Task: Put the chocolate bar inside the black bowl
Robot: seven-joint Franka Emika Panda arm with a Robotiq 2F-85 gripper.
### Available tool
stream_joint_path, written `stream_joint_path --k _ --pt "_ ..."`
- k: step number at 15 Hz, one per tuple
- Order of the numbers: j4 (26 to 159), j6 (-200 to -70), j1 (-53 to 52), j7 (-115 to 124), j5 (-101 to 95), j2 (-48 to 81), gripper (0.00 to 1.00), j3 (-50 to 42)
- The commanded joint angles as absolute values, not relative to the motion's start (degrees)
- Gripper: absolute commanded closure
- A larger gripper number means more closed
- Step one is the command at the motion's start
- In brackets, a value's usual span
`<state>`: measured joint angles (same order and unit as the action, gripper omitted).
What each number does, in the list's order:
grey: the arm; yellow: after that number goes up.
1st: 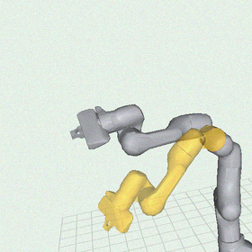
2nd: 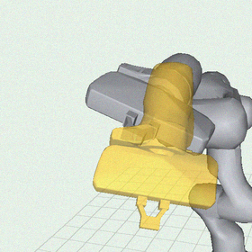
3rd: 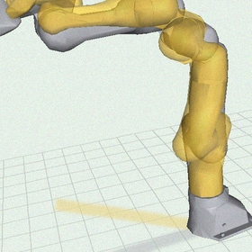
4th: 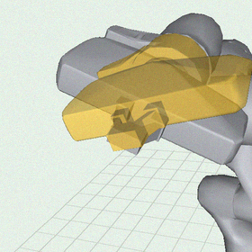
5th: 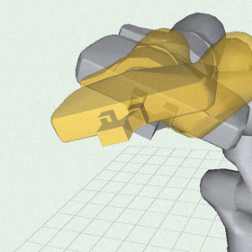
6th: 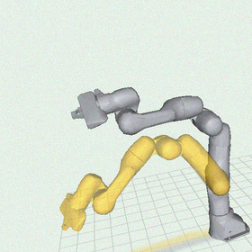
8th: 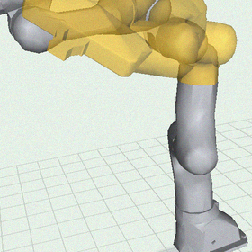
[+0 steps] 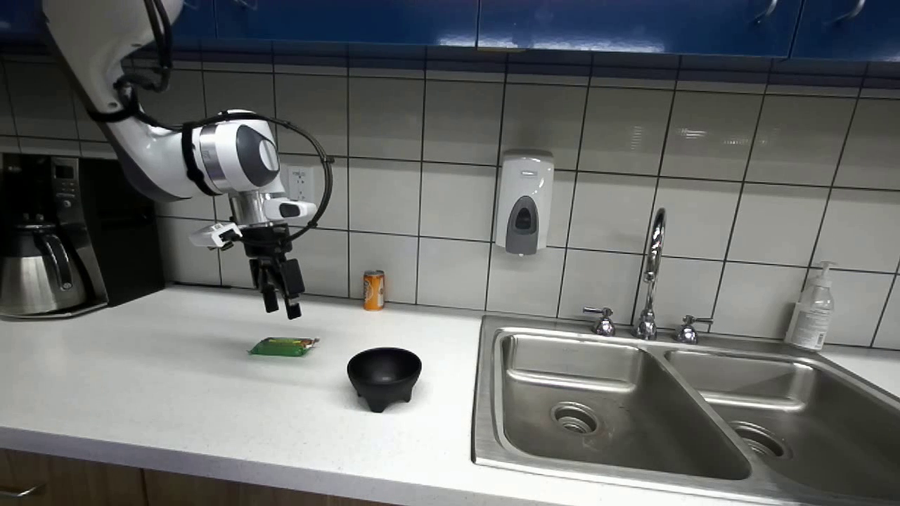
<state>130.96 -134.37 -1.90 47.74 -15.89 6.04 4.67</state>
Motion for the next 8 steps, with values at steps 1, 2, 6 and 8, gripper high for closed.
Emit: stream_joint_path --k 1,2,6,8 --pt "128.3 -135.5 -3.8 51.9 -16.6 9.1 0.00 2.7" --pt "128.0 -136.0 -4.0 52.8 -16.7 9.8 0.00 2.3" --pt "126.6 -137.2 -5.0 55.2 -16.5 12.1 0.00 0.8" --pt "125.9 -137.7 -5.6 56.5 -16.1 13.3 0.00 0.2"
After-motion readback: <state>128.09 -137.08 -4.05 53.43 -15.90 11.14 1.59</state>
